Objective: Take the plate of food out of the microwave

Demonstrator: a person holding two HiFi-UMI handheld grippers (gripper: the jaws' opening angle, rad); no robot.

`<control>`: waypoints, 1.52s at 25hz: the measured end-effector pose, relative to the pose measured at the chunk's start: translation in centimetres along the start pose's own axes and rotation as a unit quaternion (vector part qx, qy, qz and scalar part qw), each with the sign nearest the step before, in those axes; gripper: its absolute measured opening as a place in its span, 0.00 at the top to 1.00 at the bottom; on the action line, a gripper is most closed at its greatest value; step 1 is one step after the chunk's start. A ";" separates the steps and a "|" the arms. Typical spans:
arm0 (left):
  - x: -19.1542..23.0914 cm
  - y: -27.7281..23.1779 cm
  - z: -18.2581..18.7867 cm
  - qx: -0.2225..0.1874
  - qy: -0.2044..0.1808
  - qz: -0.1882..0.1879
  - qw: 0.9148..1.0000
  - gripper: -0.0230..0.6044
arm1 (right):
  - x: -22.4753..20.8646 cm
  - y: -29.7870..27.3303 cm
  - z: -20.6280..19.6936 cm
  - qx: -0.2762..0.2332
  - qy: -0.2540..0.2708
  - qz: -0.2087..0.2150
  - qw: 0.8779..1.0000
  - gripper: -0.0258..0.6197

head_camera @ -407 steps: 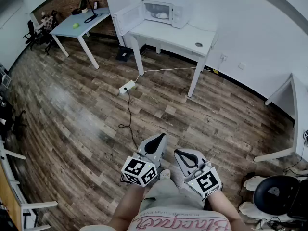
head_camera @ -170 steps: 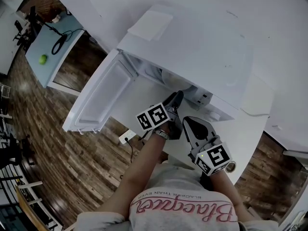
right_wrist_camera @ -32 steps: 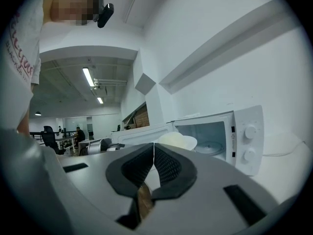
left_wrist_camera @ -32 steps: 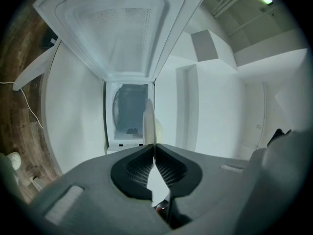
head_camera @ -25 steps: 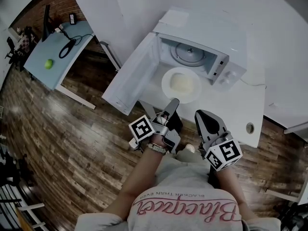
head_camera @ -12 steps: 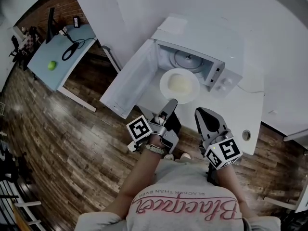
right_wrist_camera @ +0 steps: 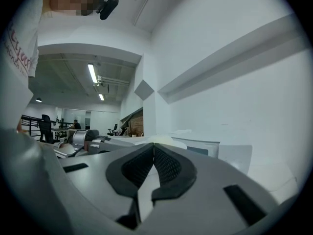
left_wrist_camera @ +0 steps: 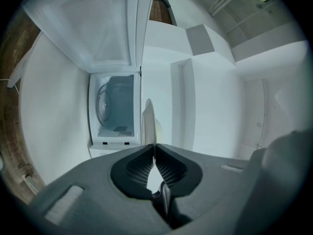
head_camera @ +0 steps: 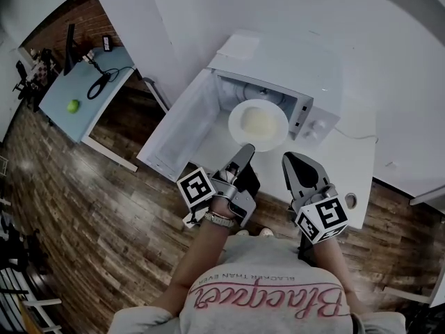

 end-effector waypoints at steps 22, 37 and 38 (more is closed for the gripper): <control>-3.6 -6.5 -2.3 0.068 -0.007 -0.047 0.997 0.94 | -3.8 0.8 2.8 -0.032 0.036 -0.044 0.998 0.94; -5.1 -7.5 -3.7 0.099 -0.006 -0.064 0.993 0.94 | -4.2 1.9 3.5 -0.031 0.048 -0.066 0.996 0.94; -5.1 -7.5 -3.8 0.101 -0.005 -0.064 0.993 0.94 | -4.2 1.9 3.5 -0.031 0.047 -0.066 0.996 0.94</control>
Point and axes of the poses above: the fingertips, and each gripper's own axes: y backward along the fingers, x to its left, z out of its top, the point moved 2 cm from there along y, backward along the fingers, and after that the axes turned 3 degrees about z, right-handed, at the moved point
